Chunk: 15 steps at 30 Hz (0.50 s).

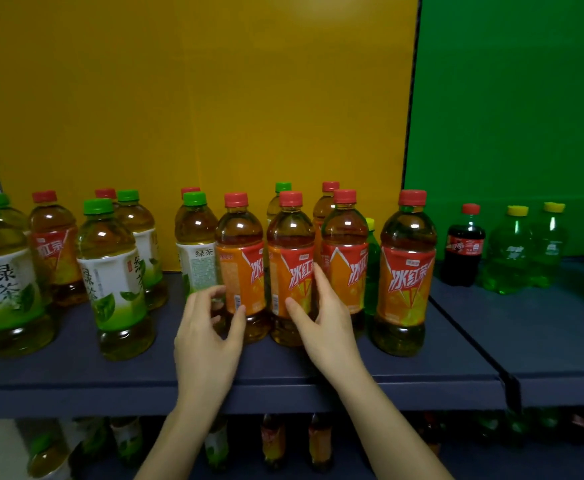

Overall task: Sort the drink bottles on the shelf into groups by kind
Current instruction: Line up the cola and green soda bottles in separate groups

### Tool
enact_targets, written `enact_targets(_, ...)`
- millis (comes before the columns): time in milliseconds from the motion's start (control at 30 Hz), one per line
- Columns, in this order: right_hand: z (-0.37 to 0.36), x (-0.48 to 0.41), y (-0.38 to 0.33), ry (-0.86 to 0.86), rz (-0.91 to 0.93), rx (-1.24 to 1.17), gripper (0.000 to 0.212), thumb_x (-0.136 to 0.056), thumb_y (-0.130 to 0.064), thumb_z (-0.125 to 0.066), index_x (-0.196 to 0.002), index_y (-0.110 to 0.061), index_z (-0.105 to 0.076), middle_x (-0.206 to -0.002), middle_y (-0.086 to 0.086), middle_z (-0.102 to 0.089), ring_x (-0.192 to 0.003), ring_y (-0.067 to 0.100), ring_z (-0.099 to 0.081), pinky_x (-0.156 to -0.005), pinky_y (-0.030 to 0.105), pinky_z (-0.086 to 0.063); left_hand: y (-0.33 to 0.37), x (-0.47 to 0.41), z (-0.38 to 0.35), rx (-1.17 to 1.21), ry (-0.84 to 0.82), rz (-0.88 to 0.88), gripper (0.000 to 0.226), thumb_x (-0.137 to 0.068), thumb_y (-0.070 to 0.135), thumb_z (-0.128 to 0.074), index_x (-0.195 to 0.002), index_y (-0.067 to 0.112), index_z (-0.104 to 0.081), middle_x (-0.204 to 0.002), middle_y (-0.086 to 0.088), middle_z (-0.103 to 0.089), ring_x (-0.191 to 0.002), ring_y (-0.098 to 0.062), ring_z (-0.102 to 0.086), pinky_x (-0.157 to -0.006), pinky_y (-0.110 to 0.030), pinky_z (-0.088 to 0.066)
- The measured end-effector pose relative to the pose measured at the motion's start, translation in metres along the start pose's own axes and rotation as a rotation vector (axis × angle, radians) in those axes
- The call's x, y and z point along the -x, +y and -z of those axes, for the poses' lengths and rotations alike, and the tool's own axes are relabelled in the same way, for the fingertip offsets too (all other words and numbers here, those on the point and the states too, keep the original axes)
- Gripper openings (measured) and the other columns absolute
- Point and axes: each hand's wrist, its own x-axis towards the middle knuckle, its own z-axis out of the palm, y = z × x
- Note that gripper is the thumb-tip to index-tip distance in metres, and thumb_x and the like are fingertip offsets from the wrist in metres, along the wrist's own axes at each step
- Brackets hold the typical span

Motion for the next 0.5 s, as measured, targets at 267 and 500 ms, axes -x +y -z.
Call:
enact_targets(267, 0.082, 0.042, 0.004, 0.029, 0.103, -0.08, 0.029, -0.087, -0.01, -0.06, -0.111, -0.026, -0.058, -0.11, -0.01, -0.061, -0.102, -0.003, -0.057, -0.085, 0.012, -0.046, 0.051, 0.034, -0.032, 0.135, -0.247, -0.134, 0.014, -0.081, 0.016, -0.068, -0.077, 0.029, -0.061, -0.07, 0.012, -0.06, -0.064, -0.013, -0.057, -0.055, -0.026, -0.049)
enact_targets(500, 0.169, 0.013, 0.034, 0.155, 0.13, -0.081, 0.018, -0.087, -0.005, -0.058, -0.094, -0.022, -0.061, -0.093, -0.006, -0.065, -0.083, 0.001, -0.059, -0.071, 0.01, -0.045, 0.105, 0.059, -0.087, 0.348, -0.407, -0.107, 0.007, -0.08, 0.031, -0.061, -0.074, 0.027, -0.063, -0.071, 0.005, -0.061, -0.064, -0.016, -0.056, -0.054, -0.029, -0.048)
